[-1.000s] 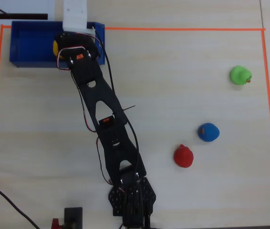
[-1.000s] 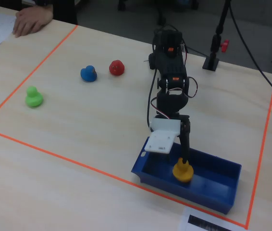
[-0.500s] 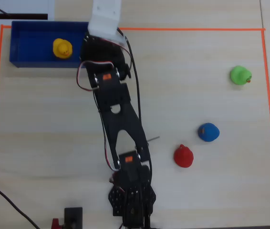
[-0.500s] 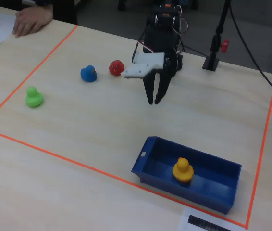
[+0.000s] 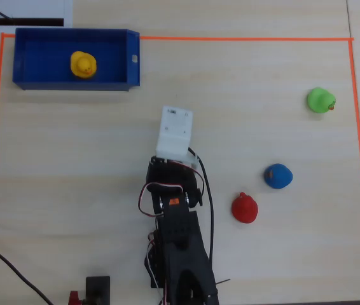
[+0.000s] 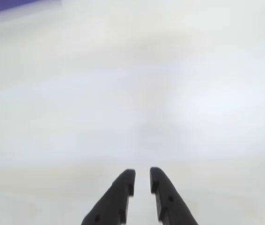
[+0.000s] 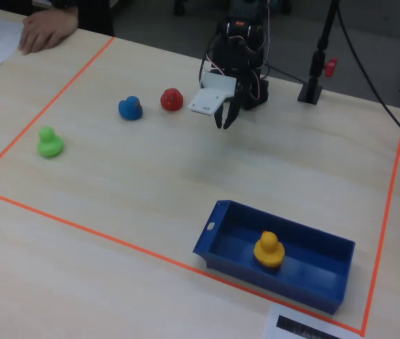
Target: Grasp yellow duck and put it into box.
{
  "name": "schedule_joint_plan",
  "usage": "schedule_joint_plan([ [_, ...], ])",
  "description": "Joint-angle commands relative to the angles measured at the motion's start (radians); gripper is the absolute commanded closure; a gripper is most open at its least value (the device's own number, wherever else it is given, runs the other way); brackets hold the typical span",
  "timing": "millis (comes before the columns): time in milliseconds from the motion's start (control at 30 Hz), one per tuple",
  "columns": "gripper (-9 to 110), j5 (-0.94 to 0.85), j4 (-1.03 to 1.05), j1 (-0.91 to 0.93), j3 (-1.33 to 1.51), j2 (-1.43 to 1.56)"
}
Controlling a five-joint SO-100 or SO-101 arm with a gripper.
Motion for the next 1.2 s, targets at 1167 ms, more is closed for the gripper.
schedule_joint_plan([
  [1167, 101, 0.008, 0.238, -0.021, 0.425, 0.528],
])
